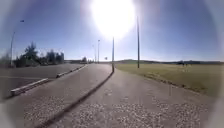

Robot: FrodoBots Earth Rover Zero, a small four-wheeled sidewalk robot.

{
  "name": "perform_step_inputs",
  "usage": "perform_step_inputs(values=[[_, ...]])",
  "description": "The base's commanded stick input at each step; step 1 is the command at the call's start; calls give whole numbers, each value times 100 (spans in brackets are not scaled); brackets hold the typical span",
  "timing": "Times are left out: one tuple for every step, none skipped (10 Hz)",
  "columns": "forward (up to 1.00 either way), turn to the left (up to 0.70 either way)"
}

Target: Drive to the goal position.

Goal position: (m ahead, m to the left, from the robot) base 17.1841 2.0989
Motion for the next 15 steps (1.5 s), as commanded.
perform_step_inputs(values=[[100,0],[100,0],[100,0],[100,0],[100,0],[100,0],[100,0],[100,2],[100,3],[100,16],[100,32],[100,0],[100,0],[100,0],[100,0]])
